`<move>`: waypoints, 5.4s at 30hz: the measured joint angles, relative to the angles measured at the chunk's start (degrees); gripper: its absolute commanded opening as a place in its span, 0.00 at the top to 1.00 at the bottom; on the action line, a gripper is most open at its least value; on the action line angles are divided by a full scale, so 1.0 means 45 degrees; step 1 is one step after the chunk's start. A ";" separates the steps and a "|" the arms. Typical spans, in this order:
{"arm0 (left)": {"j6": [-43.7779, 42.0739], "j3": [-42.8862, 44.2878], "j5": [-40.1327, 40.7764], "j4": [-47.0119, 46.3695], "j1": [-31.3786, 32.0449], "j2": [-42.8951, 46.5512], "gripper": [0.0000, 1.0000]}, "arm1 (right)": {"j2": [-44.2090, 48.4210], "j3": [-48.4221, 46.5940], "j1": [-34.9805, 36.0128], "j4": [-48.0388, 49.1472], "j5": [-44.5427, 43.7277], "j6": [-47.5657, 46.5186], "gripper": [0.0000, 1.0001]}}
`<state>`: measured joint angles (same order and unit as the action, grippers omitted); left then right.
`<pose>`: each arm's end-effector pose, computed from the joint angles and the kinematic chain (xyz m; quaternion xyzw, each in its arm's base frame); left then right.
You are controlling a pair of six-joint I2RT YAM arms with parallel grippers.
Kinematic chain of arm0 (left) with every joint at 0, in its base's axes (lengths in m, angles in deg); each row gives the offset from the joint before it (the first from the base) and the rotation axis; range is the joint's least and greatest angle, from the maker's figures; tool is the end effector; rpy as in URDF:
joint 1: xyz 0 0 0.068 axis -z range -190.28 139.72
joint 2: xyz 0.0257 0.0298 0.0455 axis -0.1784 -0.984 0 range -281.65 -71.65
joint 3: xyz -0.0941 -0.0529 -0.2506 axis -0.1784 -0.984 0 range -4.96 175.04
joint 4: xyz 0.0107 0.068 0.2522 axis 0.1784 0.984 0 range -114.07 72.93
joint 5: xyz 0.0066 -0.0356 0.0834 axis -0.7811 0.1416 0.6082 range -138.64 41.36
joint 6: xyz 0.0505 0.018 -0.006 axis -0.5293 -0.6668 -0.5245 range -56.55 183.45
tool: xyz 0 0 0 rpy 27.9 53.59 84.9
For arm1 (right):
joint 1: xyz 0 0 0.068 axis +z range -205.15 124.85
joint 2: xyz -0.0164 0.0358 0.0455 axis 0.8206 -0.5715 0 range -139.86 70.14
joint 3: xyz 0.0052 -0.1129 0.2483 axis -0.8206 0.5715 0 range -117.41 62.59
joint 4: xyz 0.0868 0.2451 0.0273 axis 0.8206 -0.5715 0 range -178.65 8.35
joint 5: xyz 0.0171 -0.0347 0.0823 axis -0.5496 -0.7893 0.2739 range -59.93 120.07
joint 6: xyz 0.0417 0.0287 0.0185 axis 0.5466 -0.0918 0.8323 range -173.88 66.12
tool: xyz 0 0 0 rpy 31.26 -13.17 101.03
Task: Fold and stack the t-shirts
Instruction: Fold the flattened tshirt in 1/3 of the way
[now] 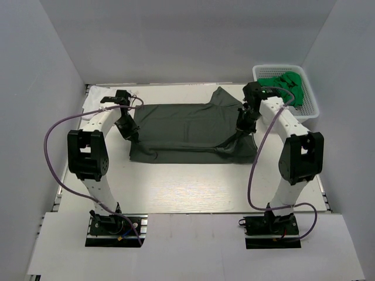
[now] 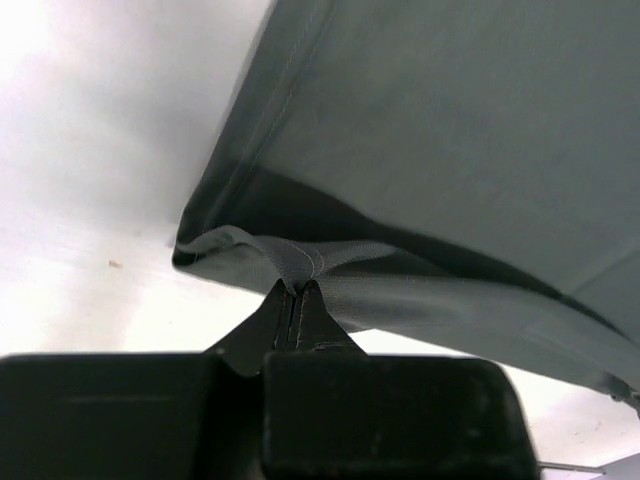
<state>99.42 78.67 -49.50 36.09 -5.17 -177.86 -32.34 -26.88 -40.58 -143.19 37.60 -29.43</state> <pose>0.3553 -0.0322 0.2196 -0.2651 0.9621 -0.0292 0.0567 0.3457 0.0947 0.2693 0.0764 0.9859 0.1062 0.1048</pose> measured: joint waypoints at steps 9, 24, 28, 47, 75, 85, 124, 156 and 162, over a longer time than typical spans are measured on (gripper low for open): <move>-0.0121 0.2142 0.0194 0.0384 -0.0471 -0.1676 1.00 | -0.2157 -0.2458 -0.0355 -0.0257 0.0034 -0.0301 1.00; -0.0311 0.4687 0.0243 0.0228 -0.0855 -0.3978 0.00 | -0.5974 -0.5863 -0.0471 0.1472 -0.0102 -0.1700 0.25; -0.0350 0.4784 0.0083 0.0058 -0.0865 -0.3793 0.00 | -0.5649 -0.5377 -0.0452 0.2210 -0.0068 -0.2074 0.10; -0.0194 -0.1802 -0.5061 -0.5032 -0.0194 -0.1326 0.00 | -0.0942 0.4469 -0.0724 0.7368 0.1860 -0.1049 0.10; -0.0355 -0.6159 -0.4333 -0.3803 -0.0257 0.6557 0.00 | 0.8680 1.1521 -0.0719 0.6343 0.2482 -0.0510 0.10; -0.0520 -0.5168 -0.3517 -0.3580 -0.0311 0.6285 0.00 | 0.6994 1.1142 0.0782 0.6970 0.3424 -0.0597 0.10; -0.0369 -0.0126 -0.0019 -0.2589 -0.0442 0.1855 0.00 | 0.0189 0.1064 0.1656 0.5994 -0.3060 -0.0423 0.10; -0.0923 0.3104 0.1467 -0.3672 -0.0345 -0.4328 1.00 | -0.5581 -0.4721 0.0515 0.5139 -0.4046 -0.1137 0.10; -0.0928 0.3075 0.1331 -0.3784 -0.0345 -0.4328 1.00 | -0.6883 -0.5989 0.0529 0.5969 -0.3803 -0.1501 0.10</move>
<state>95.24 92.51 -43.52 19.07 -6.73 -197.33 -63.31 -53.83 -38.20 -116.33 20.49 -36.19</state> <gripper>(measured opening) 0.021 0.901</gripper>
